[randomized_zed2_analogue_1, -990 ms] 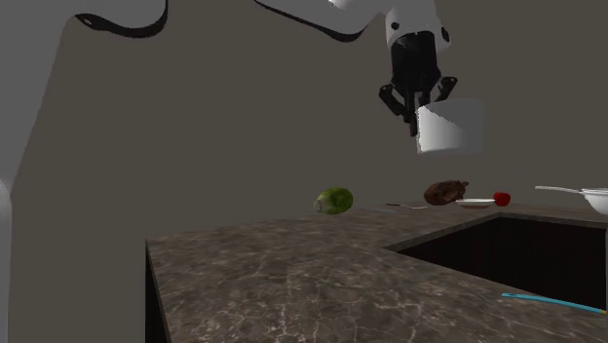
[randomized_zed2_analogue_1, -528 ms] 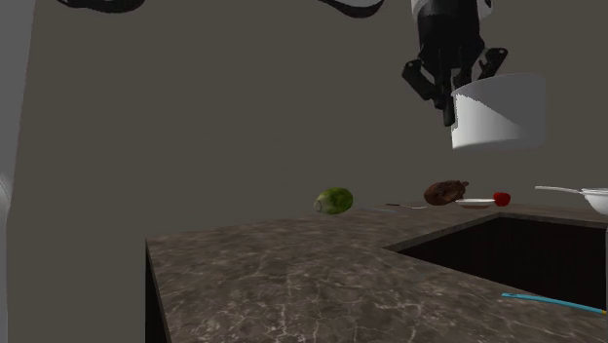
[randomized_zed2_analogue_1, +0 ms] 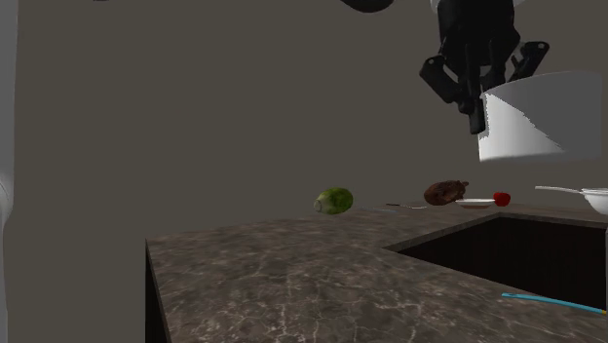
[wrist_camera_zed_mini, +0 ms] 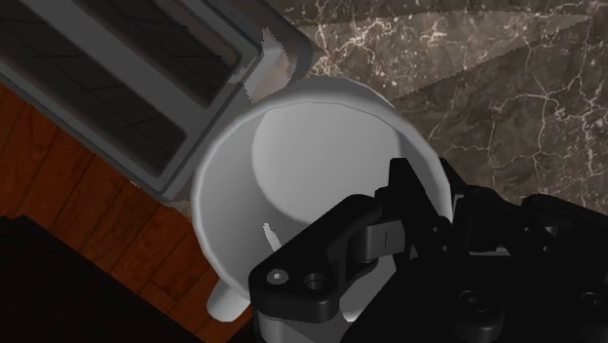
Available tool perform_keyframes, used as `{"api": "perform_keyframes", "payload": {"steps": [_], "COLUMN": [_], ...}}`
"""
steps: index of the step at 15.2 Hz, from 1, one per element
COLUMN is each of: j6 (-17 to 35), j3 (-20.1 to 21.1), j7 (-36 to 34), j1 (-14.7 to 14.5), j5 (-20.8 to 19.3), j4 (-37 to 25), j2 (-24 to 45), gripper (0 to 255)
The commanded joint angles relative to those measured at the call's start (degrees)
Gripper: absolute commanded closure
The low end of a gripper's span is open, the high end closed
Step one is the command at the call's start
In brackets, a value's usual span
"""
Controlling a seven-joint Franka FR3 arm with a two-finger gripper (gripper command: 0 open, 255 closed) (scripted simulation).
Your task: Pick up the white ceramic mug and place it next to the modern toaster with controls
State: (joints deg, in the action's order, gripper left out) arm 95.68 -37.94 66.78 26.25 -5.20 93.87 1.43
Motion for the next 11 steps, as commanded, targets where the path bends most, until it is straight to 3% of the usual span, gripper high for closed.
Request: {"api": "perform_keyframes", "payload": {"steps": [1,11], "j6": [1.7,9.4], "j3": [0.0,0.0], "j7": [-0.1,-1.0], "j1": [0.0,0.0], "j5": [0.0,-0.3], "j4": [1.6,9.6], "j2": [0.1,-0.3], "gripper": [255,255]}}
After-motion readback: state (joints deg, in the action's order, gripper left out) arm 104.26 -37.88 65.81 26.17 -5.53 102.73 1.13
